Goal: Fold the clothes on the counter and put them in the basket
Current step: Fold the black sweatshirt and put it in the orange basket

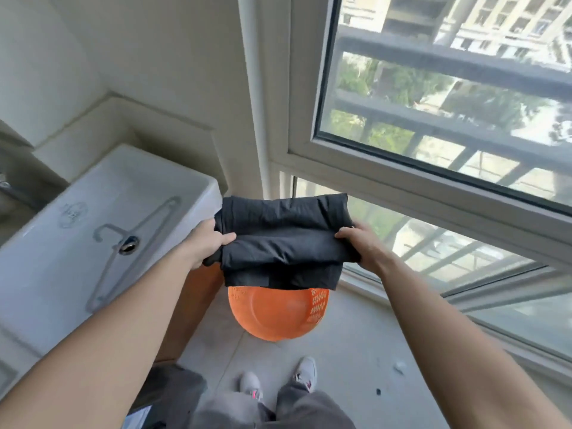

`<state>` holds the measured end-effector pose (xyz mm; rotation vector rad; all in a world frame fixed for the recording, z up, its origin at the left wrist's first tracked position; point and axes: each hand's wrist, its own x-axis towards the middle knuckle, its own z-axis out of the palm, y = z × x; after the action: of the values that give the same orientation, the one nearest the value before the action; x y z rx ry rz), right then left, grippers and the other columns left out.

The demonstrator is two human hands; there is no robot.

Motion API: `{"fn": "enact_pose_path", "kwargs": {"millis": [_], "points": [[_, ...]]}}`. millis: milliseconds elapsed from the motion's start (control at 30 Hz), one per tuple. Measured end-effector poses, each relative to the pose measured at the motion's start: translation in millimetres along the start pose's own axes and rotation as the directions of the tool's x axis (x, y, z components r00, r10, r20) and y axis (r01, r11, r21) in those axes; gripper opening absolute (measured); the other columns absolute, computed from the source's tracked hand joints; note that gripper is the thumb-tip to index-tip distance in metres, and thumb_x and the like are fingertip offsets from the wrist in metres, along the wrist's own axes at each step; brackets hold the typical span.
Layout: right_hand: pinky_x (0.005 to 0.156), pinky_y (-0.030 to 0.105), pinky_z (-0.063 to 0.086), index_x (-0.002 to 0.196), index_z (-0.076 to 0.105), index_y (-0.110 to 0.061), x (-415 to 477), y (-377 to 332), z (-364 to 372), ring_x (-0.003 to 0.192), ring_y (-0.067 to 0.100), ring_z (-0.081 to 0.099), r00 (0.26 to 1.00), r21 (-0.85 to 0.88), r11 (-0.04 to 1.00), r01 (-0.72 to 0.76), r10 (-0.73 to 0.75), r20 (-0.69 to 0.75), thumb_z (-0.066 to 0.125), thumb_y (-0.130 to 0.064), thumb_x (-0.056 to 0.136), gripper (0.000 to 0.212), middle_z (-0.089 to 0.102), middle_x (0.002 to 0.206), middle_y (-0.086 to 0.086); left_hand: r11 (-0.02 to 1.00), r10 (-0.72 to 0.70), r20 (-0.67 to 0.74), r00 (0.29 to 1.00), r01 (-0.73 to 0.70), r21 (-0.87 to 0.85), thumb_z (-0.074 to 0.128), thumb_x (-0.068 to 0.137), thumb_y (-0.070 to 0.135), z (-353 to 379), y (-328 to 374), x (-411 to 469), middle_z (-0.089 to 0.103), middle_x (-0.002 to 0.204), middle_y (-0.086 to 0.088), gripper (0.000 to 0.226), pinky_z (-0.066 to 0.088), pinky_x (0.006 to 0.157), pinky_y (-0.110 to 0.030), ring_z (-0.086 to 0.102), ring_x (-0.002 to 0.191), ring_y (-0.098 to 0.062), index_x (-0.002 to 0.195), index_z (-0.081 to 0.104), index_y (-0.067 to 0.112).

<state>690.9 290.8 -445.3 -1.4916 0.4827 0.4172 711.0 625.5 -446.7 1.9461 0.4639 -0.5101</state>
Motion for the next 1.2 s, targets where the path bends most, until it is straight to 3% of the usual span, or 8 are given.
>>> {"fn": "enact_pose_path", "kwargs": {"millis": [133,367,500,667,800,933,1100,1200], "points": [[0.078,0.036,0.057,0.111,0.065,-0.032,49.2,49.8,-5.8,0.098,0.020,0.066,0.998,-0.064,0.998,-0.018,0.014,-0.063,0.051,0.006,0.085,0.047,0.070,0.111,0.002,0.988,0.014,0.001,1.000,-0.014,0.152,0.069,0.089,0.017,30.6,-21.9,54.2,0.064,0.120,-0.003,0.037,0.047,0.103,-0.042,0.059,0.112,-0.024,0.125,0.058,0.013],[0.084,0.043,0.051,0.112,0.039,-0.020,203.9,252.1,26.4,0.098,0.025,0.059,0.946,-0.240,0.969,-0.051,-0.030,-0.322,0.049,-0.005,0.081,0.035,0.058,0.098,0.002,0.939,0.050,-0.125,0.991,-0.005,0.343,0.056,0.094,0.006,131.4,-185.7,221.7,0.058,0.107,-0.004,0.019,0.042,0.083,-0.035,0.057,0.107,-0.033,0.113,0.058,0.011],[0.080,0.039,0.045,0.104,0.038,-0.018,302.2,380.1,57.3,0.092,0.035,0.059,0.900,-0.271,0.957,-0.108,-0.022,-0.435,0.047,-0.002,0.080,0.030,0.060,0.092,0.006,0.933,-0.006,-0.214,0.977,0.082,0.349,0.055,0.089,0.003,197.7,-308.3,323.9,0.063,0.123,-0.025,0.032,0.046,0.097,-0.042,0.057,0.116,-0.044,0.120,0.060,0.002],[0.079,0.039,0.045,0.105,0.036,-0.021,411.6,504.8,79.3,0.091,0.037,0.062,0.860,-0.288,0.931,-0.224,0.049,-0.508,0.044,-0.001,0.082,0.032,0.060,0.086,0.006,0.885,-0.165,-0.234,0.958,0.248,0.395,0.050,0.079,0.020,244.1,-438.7,441.9,0.057,0.135,-0.022,0.051,0.042,0.107,-0.046,0.054,0.124,-0.041,0.128,0.056,0.011],[0.080,0.034,0.037,0.101,0.037,-0.029,466.3,570.4,87.5,0.094,0.029,0.057,0.829,-0.225,0.925,-0.307,0.143,-0.541,0.044,-0.011,0.093,0.021,0.058,0.095,0.010,0.911,-0.205,-0.214,0.955,0.266,0.316,0.048,0.087,0.001,279.3,-483.3,488.1,0.046,0.148,-0.020,0.056,0.034,0.115,-0.040,0.043,0.136,-0.037,0.143,0.046,0.004],[0.077,0.030,0.034,0.106,0.039,-0.022,506.5,614.4,74.1,0.089,0.029,0.057,0.817,-0.277,0.905,-0.322,0.118,-0.565,0.047,-0.006,0.092,0.023,0.052,0.083,-0.001,0.909,-0.230,-0.138,0.963,0.263,0.324,0.052,0.089,0.008,300.2,-535.6,530.5,0.046,0.149,-0.014,0.058,0.034,0.116,-0.042,0.043,0.136,-0.033,0.146,0.044,0.011],[0.105,0.040,0.043,0.127,0.049,-0.013,523.2,645.3,56.7,0.119,0.032,0.056,0.838,-0.297,0.867,-0.400,0.215,-0.501,0.052,-0.005,0.091,0.038,0.060,0.125,0.011,0.897,-0.252,-0.080,0.964,0.264,0.355,0.057,0.095,0.013,321.1,-557.3,543.9,0.045,0.149,-0.015,0.054,0.034,0.115,-0.043,0.044,0.136,-0.034,0.147,0.042,0.008],[0.110,0.042,0.041,0.135,0.048,-0.012,519.2,642.0,51.8,0.125,0.034,0.053,0.830,-0.272,0.852,-0.447,0.281,-0.481,0.049,-0.003,0.087,0.049,0.058,0.132,0.012,0.872,-0.316,-0.034,0.948,0.304,0.384,0.060,0.093,0.016,325.5,-550.3,538.8,0.045,0.149,-0.017,0.058,0.035,0.114,-0.040,0.044,0.135,-0.035,0.147,0.041,0.005]]}}
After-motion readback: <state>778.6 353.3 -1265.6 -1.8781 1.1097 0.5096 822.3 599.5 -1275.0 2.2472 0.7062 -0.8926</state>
